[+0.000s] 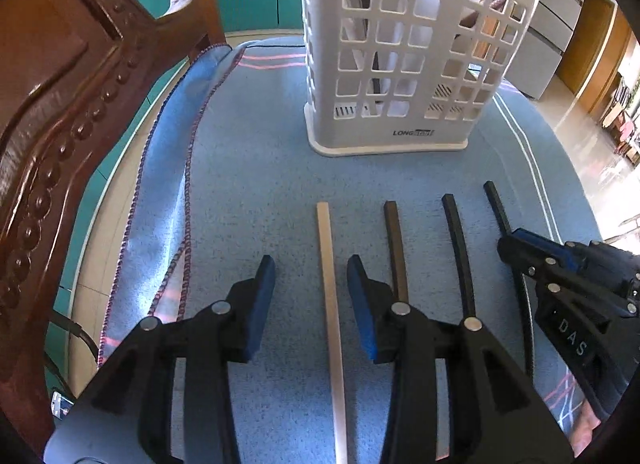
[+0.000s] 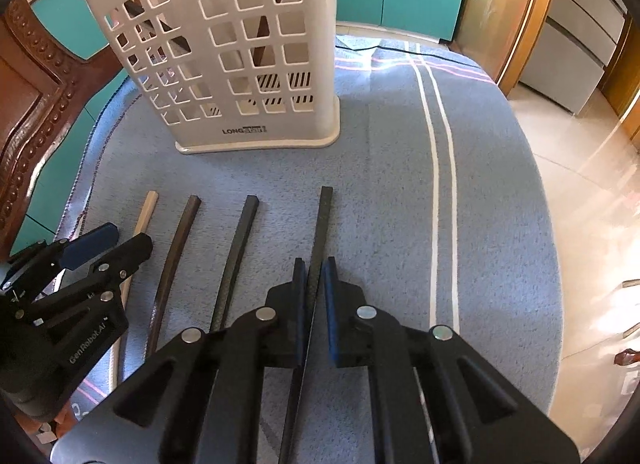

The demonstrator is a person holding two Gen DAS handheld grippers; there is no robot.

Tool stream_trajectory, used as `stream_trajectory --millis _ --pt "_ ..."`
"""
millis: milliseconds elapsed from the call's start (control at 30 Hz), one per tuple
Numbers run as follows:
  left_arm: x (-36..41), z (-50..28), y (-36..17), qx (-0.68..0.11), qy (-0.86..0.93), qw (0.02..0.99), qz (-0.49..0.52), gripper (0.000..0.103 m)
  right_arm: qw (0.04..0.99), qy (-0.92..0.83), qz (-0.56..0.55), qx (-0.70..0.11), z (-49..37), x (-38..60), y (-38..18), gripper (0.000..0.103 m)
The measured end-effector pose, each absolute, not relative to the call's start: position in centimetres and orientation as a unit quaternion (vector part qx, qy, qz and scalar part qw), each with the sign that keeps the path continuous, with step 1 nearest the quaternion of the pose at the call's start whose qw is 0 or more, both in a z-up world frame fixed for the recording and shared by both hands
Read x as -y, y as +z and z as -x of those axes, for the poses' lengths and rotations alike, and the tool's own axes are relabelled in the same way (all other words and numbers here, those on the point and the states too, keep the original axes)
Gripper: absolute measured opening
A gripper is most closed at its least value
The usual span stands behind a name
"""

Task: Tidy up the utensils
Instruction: 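Close the left gripper on the light chopstick, then lift both held chopsticks upright and carry them above the white caddy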

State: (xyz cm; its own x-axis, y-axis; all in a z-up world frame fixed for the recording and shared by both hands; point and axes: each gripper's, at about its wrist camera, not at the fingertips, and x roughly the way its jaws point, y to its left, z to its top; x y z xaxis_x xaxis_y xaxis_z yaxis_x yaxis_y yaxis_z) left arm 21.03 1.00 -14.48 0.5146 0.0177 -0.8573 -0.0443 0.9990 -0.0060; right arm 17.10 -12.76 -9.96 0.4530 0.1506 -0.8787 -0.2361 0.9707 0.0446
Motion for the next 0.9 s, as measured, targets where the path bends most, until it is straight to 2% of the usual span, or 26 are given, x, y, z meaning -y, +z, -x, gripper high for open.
stream_trajectory --millis 67,100,133,167,367,567,767,900 --pt "-0.8 -20.8 -14.3 -0.490 0.019 0.872 0.010 0.037 0.854 0.111 0.052 -0.506 -16.9 12.5 -10.0 0.010" --pt "-0.7 -20.7 -14.3 -0.488 0.018 0.873 0.011 0.033 0.855 0.111 0.057 -0.504 -16.8 12.3 -10.0 0.010" --pt "-0.7 -20.6 -14.1 -0.486 0.016 0.874 0.012 0.018 0.855 0.113 0.055 -0.503 -16.7 12.3 -10.0 0.009" --pt "-0.6 -20.7 -14.0 -0.485 0.011 0.874 0.011 0.008 0.855 0.115 0.049 -0.504 -16.7 12.3 -10.0 0.008" --pt "-1.9 -19.1 -10.0 -0.442 -0.009 0.895 0.051 0.007 0.869 0.157 -0.004 -0.469 -15.3 14.1 -6.1 0.006" --pt "-4.3 -14.1 0.7 -0.330 -0.035 0.938 0.097 0.007 0.901 0.184 -0.079 -0.385 -10.5 19.1 2.2 0.006" --pt "-5.6 -11.8 12.0 -0.183 -0.069 0.972 0.133 0.007 0.936 0.198 -0.133 -0.257 -8.4 22.7 12.2 0.006" --pt "-6.2 -13.9 16.4 -0.083 -0.033 0.983 0.159 0.007 0.957 0.194 -0.168 -0.137 -8.6 23.3 18.0 0.006"
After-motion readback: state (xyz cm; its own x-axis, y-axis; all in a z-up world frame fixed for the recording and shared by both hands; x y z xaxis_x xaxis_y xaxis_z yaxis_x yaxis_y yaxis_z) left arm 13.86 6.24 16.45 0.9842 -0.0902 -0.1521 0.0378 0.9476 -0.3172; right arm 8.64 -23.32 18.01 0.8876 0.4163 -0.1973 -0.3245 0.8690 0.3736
